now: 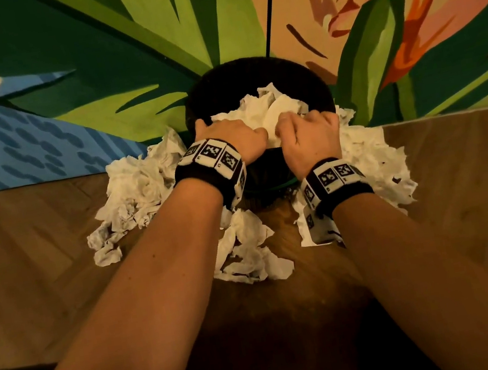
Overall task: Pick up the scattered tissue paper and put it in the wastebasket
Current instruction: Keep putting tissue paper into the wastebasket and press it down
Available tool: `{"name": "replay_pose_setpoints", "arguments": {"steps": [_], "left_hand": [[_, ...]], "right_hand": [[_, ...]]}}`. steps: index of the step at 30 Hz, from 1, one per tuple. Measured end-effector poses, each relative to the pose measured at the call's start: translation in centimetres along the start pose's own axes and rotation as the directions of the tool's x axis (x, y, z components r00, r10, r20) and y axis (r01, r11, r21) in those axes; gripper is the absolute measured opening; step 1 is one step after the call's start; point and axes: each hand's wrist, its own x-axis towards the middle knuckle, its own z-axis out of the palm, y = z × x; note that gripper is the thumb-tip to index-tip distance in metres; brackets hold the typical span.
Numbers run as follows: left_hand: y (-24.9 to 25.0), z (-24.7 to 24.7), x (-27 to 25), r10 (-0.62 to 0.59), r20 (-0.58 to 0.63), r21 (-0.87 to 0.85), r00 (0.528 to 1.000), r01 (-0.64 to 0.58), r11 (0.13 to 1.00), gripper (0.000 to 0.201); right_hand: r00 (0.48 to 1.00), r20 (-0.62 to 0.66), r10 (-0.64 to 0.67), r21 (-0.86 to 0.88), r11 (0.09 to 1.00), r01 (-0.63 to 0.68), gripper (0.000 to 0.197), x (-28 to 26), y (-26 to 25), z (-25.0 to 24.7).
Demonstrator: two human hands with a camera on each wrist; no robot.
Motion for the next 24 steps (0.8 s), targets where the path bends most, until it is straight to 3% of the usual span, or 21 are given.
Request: {"name": "replay_pose_setpoints", "arguments": {"steps": [2,4,7,9,11,13,14,15,17,19,20,21,22,24], "left_hand": [[0.0,-0.1,0.2,-0.011,0.042,0.024,0.999,0.01,1.0,0.057],[-0.1,-0.3,-0.2,-0.015,0.028,0.013,0.999,0.014,1.0,0.062],[-1.2,-0.4,-1.6,0.035,-0.216,-0.177,0.976,-0.074,0.981,0.051],[-2.8,-0.4,-2.4,-0.027,-0.45,-0.369,0.893,-0.158,0.916,0.042],[-5.1,0.0,-2.9,-0.221,-0.618,-0.531,0.755,-0.193,0.825,0.036],[-7.4,1.1,-3.2,-0.431,-0.637,-0.678,0.639,-0.199,0.708,0.03],[-8.3,2.1,-3.5,-0.518,-0.578,-0.757,0.63,-0.177,0.629,0.027],[-9.1,3.3,-3.9,-0.587,-0.481,-0.827,0.651,-0.115,0.55,0.025],[-10.0,6.9,-4.9,-0.651,-0.245,-0.891,0.718,0.099,0.444,0.021],[-10.0,11.0,-6.5,-0.599,-0.058,-0.836,0.799,0.29,0.467,0.023],[-9.5,12.9,-7.3,-0.536,0.012,-0.778,0.844,0.345,0.526,0.024],[-8.7,14.6,-8.1,-0.466,0.072,-0.717,0.882,0.37,0.59,0.023],[-7.8,16.1,-8.9,-0.41,0.129,-0.671,0.903,0.384,0.635,0.023],[-5.9,18.6,-10.2,-0.377,0.243,-0.643,0.894,0.44,0.627,0.028]], "right_hand": [[0.999,0.044,0.0,-0.031,1.0,0.001,0.07,0.0,-0.1,-0.3],[0.997,0.066,-0.033,-0.026,0.999,0.035,0.068,0.0,0.1,-0.6],[0.997,0.066,-0.042,0.2,0.979,0.028,0.054,-0.3,1.0,-1.6],[0.998,-0.049,0.033,0.468,0.884,-0.006,0.041,-0.6,1.5,-2.6],[0.963,-0.219,0.156,0.603,0.798,0.008,0.031,-0.8,2.1,-3.4],[0.894,-0.279,0.35,0.689,0.722,-0.068,0.018,-1.1,3.1,-3.5],[0.842,-0.243,0.482,0.744,0.649,-0.157,0.014,-1.6,3.9,-2.9],[0.778,-0.162,0.607,0.787,0.555,-0.269,0.013,-2.2,4.7,-2.2],[0.628,0.132,0.767,0.733,0.351,-0.583,0.019,-4.4,6.3,0.2],[0.466,0.493,0.735,0.541,0.16,-0.826,0.03,-7.9,7.0,3.0],[0.418,0.616,0.668,0.452,0.135,-0.882,0.031,-9.8,6.9,4.3],[0.4,0.689,0.604,0.351,0.205,-0.914,0.03,-11.9,6.8,5.7],[0.412,0.721,0.558,0.231,0.367,-0.901,0.029,-13.9,6.7,7.1],[0.461,0.744,0.484,0.04,0.656,-0.754,0.034,-16.7,6.4,9.3]]}}
